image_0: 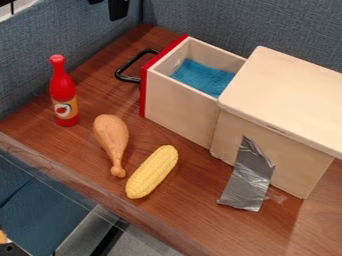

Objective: Close the drawer

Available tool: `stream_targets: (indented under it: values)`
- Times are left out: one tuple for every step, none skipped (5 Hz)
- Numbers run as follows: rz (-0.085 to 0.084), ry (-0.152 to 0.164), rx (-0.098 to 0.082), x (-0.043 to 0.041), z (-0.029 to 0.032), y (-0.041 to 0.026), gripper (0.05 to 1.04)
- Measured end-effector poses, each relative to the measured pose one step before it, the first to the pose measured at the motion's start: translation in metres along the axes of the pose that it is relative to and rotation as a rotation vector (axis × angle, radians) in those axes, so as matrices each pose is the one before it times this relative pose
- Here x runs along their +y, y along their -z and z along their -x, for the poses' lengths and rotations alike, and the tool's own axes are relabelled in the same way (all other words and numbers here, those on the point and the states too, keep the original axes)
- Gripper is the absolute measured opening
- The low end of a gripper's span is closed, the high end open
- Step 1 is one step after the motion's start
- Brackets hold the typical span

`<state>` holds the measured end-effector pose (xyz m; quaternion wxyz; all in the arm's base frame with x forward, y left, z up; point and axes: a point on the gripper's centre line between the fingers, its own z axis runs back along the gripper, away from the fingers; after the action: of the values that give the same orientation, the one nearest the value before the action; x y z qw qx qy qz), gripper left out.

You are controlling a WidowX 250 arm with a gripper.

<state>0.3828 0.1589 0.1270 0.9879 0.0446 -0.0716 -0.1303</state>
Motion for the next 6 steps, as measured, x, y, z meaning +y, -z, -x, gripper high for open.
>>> stream_targets:
  values:
    - [-0.0224, -0.0305, 0.0107, 0.00522, -0.00059, 0.01198, 1.001]
    - [-0.0456, -0.0812, 0.0156, 0.00547, 0.00242, 0.01111, 1.001]
    - [-0.025, -0.0057, -0.0014, -0.00006, -0.00018, 0.00523, 1.001]
    - [-0.0033, 0.0085, 0.0044, -0.00179, -0.00032, 0.00692, 1.001]
    - [-0.0133, 0.0141, 0.0128, -0.00166, 0.00323, 0.00775, 1.001]
    - [-0.0038, 0.0265, 0.0183, -0.00613, 0.00115, 0.01462, 1.001]
